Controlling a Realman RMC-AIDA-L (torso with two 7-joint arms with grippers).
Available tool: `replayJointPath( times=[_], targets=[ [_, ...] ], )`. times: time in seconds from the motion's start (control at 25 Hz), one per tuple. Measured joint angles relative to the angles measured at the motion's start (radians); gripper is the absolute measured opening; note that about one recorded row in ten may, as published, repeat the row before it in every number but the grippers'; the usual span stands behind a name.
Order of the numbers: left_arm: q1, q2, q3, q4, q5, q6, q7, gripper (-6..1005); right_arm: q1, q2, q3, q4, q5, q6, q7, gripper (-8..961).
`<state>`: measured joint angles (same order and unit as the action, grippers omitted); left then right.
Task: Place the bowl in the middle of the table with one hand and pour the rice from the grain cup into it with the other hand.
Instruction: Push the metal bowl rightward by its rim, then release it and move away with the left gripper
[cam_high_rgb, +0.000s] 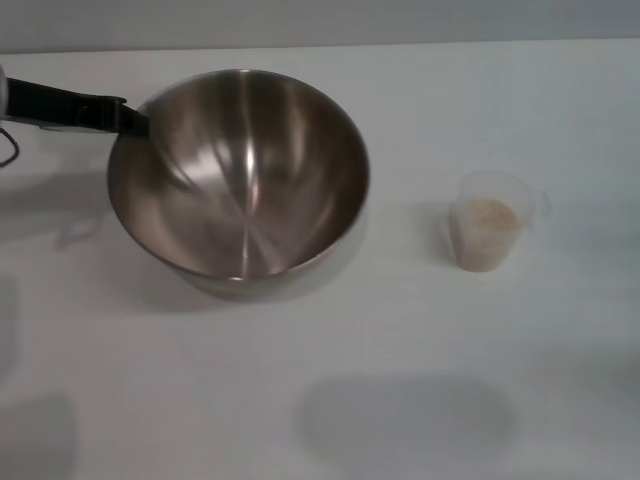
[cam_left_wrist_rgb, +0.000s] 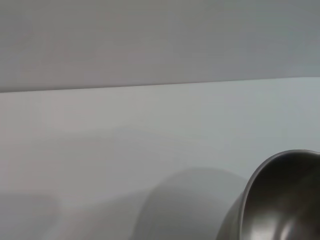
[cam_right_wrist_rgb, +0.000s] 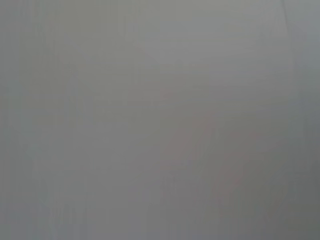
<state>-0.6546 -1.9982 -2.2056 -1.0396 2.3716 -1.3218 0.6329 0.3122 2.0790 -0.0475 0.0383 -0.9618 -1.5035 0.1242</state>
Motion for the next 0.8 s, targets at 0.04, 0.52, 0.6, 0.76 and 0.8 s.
replayJointPath(
  times=[0.04, 0.52, 0.6, 0.76, 0.8],
  targets=[
    [0.000, -0.009, 0.002, -0.002, -0.004, -0.001, 0.004, 41, 0.001, 0.000, -0.001, 0.000, 0.000, 0.001, 0.000, 834],
    [-0.006, -0.063, 0.069, -0.008, -0.011, 0.008, 0.012, 46, 0.002, 0.000, -0.004, -0.002, 0.000, 0.010, 0.000, 833],
    [-0.005, -0.065, 0.084, -0.008, -0.012, 0.008, 0.009, 47, 0.000, -0.001, -0.005, -0.002, 0.000, 0.010, 0.000, 833],
    [-0.003, -0.066, 0.095, -0.007, -0.012, 0.009, 0.007, 48, -0.001, -0.001, -0.005, -0.002, 0.000, 0.010, 0.000, 833],
    [-0.002, -0.067, 0.095, -0.006, -0.012, 0.009, 0.007, 49, -0.001, 0.000, -0.005, -0.002, 0.000, 0.010, 0.000, 833]
  ],
)
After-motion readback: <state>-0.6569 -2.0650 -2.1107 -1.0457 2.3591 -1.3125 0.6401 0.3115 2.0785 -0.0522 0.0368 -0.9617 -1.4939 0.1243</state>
